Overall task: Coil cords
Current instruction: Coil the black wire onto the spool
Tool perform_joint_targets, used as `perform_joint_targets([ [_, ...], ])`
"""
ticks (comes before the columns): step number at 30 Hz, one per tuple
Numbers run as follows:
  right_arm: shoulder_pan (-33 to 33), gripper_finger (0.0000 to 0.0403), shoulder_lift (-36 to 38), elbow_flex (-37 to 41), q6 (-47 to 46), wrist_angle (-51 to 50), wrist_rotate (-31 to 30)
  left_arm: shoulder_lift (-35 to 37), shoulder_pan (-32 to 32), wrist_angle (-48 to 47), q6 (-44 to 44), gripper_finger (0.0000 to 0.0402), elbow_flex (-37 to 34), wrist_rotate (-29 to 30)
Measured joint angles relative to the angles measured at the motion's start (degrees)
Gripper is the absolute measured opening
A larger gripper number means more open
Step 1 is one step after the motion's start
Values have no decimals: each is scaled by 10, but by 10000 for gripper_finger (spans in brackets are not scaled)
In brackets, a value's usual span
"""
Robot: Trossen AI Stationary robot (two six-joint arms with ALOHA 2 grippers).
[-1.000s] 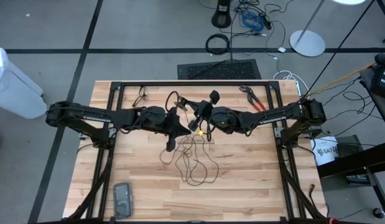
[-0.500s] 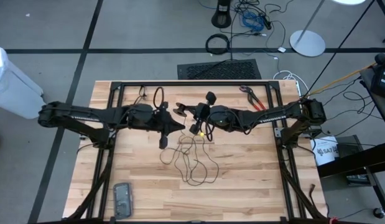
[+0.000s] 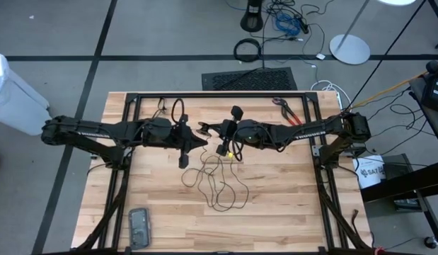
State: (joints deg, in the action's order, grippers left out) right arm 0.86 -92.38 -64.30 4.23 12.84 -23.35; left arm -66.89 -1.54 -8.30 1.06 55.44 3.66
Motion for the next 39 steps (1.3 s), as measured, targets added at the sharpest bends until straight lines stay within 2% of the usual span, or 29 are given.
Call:
perform_joint_targets([
  [4,0,0,0,-10,-5,-22,24,-13,0,38,-10,13,0,-8],
  [11,0,0,0,-10,-2,-33,32,-23,1,62,-25,13,0,-20],
  [16,0,0,0,-10,8,-41,72,-23,6,64,-35,13,0,-16],
  [25,0,0,0,-10,10,-42,72,-42,11,68,-29,13,3,-68],
  [33,0,0,0,-10,12,-43,72,-78,11,104,-31,13,3,-80],
  [39,0,0,0,-10,16,-47,76,-72,18,105,-34,13,3,-82],
])
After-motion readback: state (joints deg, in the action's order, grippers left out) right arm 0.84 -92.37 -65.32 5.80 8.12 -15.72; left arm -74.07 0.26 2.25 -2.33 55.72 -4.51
